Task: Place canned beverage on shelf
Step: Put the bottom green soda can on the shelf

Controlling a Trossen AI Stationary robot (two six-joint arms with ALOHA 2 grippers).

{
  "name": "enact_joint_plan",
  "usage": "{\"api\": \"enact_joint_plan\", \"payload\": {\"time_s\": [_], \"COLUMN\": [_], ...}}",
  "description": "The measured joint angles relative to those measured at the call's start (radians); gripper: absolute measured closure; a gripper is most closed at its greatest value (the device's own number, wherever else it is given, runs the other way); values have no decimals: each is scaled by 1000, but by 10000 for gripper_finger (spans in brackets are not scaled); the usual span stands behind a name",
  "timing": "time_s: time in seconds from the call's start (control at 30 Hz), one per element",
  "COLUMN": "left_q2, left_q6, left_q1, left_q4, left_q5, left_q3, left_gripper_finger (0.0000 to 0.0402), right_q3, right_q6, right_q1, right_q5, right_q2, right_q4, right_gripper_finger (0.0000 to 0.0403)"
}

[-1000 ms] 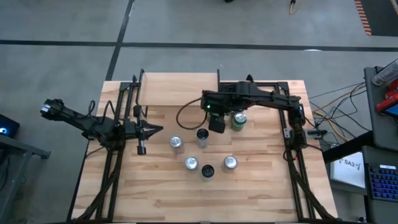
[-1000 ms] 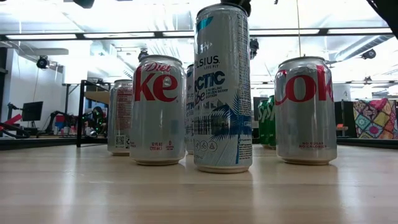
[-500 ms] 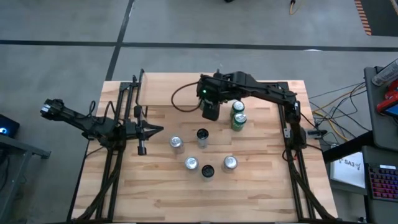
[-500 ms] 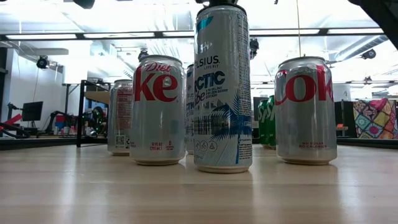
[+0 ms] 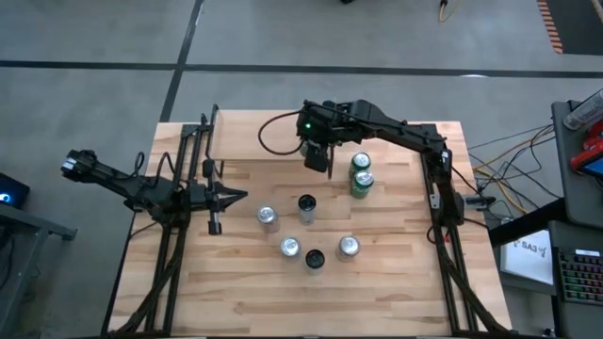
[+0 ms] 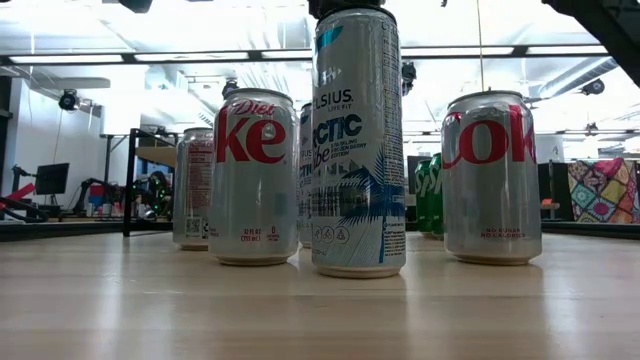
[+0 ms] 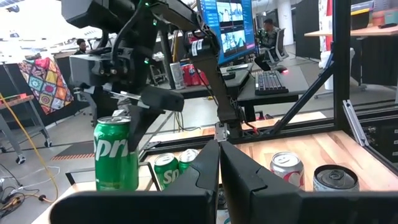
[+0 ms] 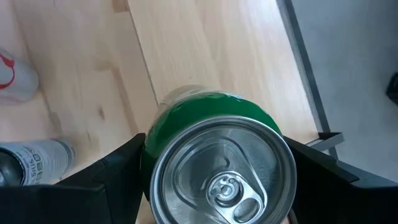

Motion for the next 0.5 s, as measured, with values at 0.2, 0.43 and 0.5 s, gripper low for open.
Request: {"api": "enact_joint_plan", "payload": {"time_s": [0.2,0.43,0.5], "left_q2": [0,0,-1], "left_q6": [2,3,3], "left_q1": [0,0,0], "left_q4": [6,6,6], "left_q5": [0,0,0], "left_q3": [0,0,0], "left_gripper_finger": [402,402,402], "right_q3": [0,0,0], "right_q6": [-14,-26,-24], "right_q1": [-21,-31,-33], "right_q5": [1,1,1], "right_q2": [22,34,35], "right_q4": [4,4,5], "right_gripper_finger": [108,108,108]}}
